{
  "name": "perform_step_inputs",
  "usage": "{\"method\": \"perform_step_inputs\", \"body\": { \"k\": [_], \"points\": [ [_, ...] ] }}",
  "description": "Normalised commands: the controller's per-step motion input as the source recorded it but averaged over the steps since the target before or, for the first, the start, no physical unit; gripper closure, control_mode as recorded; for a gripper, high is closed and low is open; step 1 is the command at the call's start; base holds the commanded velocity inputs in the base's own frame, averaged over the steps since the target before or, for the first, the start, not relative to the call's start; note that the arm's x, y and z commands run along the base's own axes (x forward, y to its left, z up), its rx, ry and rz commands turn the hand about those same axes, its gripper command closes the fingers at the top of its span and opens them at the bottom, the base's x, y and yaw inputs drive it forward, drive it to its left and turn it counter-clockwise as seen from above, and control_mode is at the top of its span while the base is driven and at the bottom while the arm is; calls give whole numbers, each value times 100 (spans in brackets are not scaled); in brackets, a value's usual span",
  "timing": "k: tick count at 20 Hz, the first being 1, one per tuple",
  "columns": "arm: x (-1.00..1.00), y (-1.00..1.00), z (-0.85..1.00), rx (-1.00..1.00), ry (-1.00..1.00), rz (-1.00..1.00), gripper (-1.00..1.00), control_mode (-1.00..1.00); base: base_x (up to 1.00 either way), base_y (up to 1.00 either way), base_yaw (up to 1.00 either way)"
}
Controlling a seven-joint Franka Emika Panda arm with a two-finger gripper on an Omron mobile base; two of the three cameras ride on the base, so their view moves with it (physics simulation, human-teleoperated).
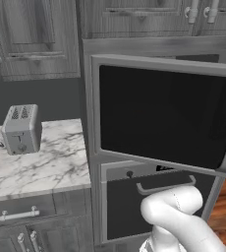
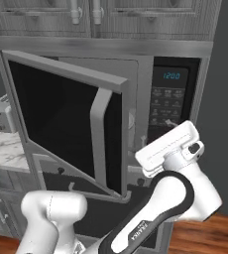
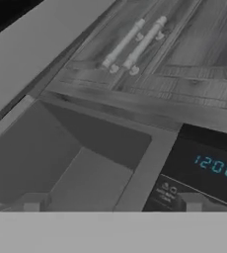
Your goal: Open the microwave door.
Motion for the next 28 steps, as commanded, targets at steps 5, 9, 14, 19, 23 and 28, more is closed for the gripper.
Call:
{"method": "perform_step_inputs", "body": {
  "k": [5,9,14,19,23,28],
  "points": [
    [0,45,-8,-16,-4,20,-100,-100,0,0,0],
    [0,61,-8,-15,-3,21,-100,-100,0,0,0],
    [0,70,-2,-18,-5,24,-100,-100,0,0,0],
    [-48,64,0,-15,-11,38,-100,-100,0,0,0],
    [-62,50,-1,-6,-10,52,-100,-100,0,0,0],
    [-57,63,-6,-6,-10,51,-100,-100,0,0,0]
  ]
}}
